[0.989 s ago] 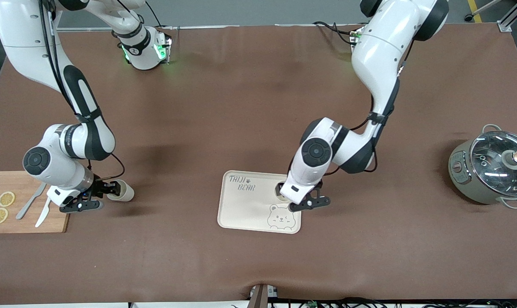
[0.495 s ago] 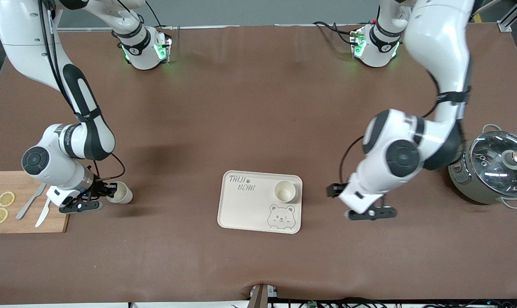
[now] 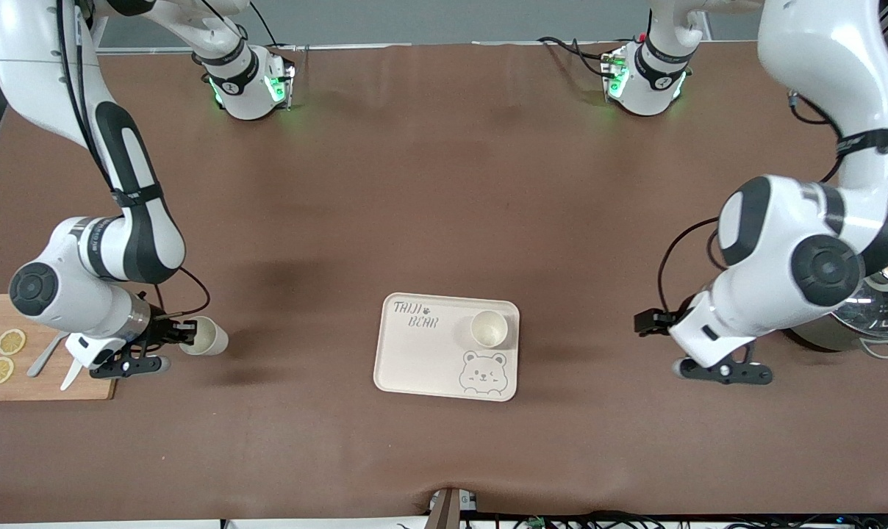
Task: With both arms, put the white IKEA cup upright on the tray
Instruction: 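Release the cup on the tray and raise the left gripper away, then carry the held white cup with the right gripper onto the tray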
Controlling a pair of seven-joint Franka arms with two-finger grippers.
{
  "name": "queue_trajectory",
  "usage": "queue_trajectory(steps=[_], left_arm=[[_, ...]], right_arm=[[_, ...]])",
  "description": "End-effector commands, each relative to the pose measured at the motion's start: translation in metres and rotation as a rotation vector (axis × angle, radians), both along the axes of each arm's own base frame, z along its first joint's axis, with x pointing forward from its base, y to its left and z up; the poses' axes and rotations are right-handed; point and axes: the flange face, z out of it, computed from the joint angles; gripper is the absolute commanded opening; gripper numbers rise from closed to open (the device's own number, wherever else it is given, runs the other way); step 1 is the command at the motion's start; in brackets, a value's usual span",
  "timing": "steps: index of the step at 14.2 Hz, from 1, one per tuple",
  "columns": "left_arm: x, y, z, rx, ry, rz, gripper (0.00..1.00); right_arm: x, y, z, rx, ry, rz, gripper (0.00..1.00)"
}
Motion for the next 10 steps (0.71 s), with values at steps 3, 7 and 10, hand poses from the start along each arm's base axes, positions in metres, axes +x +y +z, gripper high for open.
queue_trajectory(steps=[3,7,10], left_arm=[[-0.066,0.020,0.110,0.013,0.063,0.013,1.00],[-0.102,0.057,0.140,0.031,0.051,0.044,1.00],[-0.120,0.075,0.144,0.030,0.061,0.037,1.00]], right_arm=[[0.020,0.106,0.072,0.052,0.000,-0.155,0.00],[0.032,0.212,0.058,0.065,-0.028,-0.267,0.00],[0.034,0.257,0.042,0.091,-0.076,-0.313,0.00]])
